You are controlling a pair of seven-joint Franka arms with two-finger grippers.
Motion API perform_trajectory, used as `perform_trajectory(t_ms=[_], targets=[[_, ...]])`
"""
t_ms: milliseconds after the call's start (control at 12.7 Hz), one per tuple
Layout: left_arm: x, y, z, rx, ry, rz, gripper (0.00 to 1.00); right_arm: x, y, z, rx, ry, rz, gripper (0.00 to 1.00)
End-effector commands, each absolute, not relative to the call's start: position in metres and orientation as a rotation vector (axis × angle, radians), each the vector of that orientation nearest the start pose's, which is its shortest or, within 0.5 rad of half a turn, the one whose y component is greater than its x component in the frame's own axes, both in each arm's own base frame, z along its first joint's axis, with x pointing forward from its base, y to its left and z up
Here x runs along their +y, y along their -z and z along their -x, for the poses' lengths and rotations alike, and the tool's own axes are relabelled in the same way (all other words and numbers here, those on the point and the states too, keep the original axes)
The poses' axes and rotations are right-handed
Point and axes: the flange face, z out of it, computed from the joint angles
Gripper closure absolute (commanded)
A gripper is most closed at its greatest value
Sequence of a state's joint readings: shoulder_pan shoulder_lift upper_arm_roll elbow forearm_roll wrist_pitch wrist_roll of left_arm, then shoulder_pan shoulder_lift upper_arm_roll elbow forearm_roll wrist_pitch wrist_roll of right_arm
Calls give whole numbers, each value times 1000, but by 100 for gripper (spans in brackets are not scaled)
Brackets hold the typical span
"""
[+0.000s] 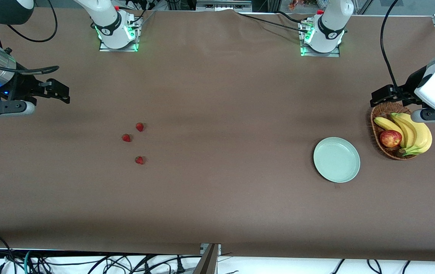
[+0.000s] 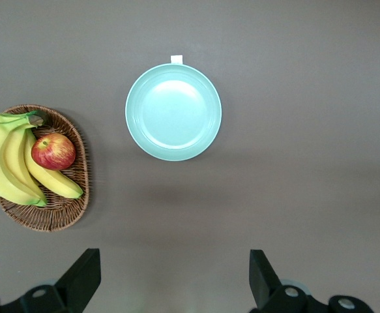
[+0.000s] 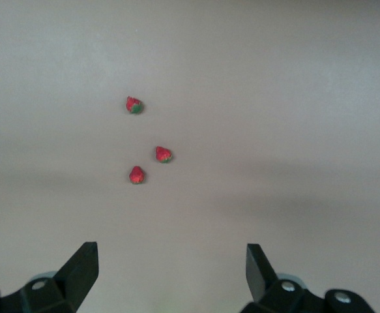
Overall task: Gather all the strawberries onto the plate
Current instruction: 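Reach the right gripper to a strawberry and grasp it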
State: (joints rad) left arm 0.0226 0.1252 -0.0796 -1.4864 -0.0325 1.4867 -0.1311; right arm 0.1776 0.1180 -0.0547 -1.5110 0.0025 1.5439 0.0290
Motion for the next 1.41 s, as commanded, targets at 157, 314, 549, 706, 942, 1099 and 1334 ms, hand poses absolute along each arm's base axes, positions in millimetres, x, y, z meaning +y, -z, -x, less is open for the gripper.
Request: perform_trajectory(t_ms=[157, 314, 549, 706, 942, 1099, 1334], targets=[[-32, -592, -585, -108, -198, 3137, 0, 94, -519, -576, -199, -242, 3124, 0], [-29, -592, -585, -115, -199, 3139, 0, 107, -469, -572, -206, -259, 3124, 0], [-30, -591, -585, -111, -201, 3137, 0, 118, -388, -570, -225, -275, 3130, 0], [-30, -591, -585, -111, -201, 3138, 0, 116, -330, -570, -225, -291, 3134, 0], [-29, -591, -585, -113, -201, 3138, 0, 116, -251, -578, -237, -288, 3141, 1], [-29, -591, -585, -113, -201, 3138, 0, 116, -223, -580, -240, -285, 3144, 2], [-29, -591, -585, -115, -201, 3137, 0, 115, -201, -576, -240, -331, 3144, 10]])
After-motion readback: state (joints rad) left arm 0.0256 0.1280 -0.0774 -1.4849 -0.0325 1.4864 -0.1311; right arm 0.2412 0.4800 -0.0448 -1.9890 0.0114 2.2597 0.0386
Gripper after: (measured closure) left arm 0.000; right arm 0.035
